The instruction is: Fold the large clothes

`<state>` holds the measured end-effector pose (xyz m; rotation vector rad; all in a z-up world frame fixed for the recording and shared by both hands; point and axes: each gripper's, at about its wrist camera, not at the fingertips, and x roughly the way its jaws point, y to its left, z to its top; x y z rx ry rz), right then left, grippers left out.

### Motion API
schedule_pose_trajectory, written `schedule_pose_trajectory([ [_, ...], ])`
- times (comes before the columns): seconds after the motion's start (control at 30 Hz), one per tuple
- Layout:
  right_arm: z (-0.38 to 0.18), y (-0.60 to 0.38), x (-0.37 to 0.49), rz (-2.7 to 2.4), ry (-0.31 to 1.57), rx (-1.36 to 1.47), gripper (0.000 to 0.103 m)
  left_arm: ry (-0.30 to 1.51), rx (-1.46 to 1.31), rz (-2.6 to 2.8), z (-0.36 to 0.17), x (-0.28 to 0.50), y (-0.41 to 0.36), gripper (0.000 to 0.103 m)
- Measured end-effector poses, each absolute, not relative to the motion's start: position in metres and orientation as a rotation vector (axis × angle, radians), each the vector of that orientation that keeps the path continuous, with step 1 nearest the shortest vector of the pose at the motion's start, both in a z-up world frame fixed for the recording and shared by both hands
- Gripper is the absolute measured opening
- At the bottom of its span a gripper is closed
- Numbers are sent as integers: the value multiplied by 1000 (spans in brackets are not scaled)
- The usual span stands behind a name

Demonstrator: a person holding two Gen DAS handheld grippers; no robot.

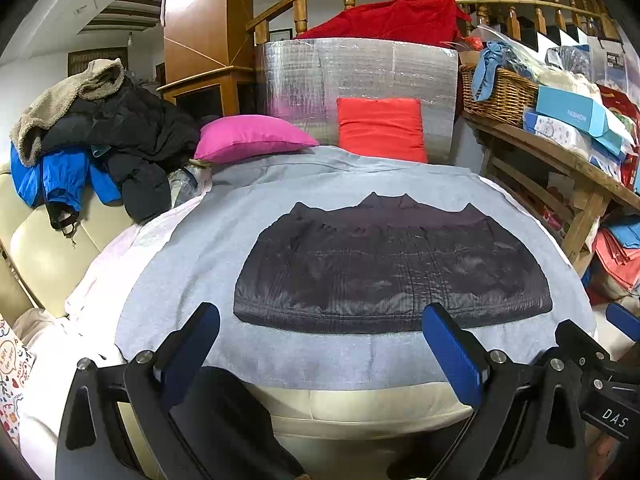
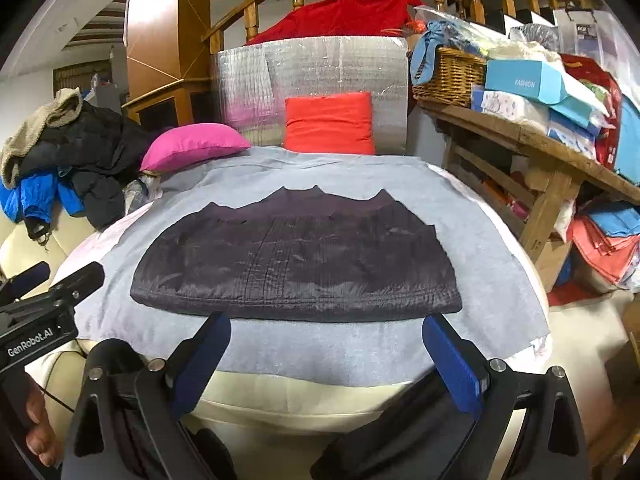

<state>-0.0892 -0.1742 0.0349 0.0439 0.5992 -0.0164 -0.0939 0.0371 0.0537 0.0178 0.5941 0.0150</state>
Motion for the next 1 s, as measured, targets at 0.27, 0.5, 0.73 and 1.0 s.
schedule_pose_trajectory([
  [0.27,34,-177,-92,-24,591,41,98,596,19,5,51,-95,34,101],
  [0.5,34,-178,-93,-31,585,44,98,616,3,-9,48,-94,33,101],
  [0.73,35,-175,-93,-39,576,25,98,628,10,-7,46,-93,32,101],
  [1.0,35,-176,-92,-41,572,23,98,629,10,-13,47,-93,32,101],
])
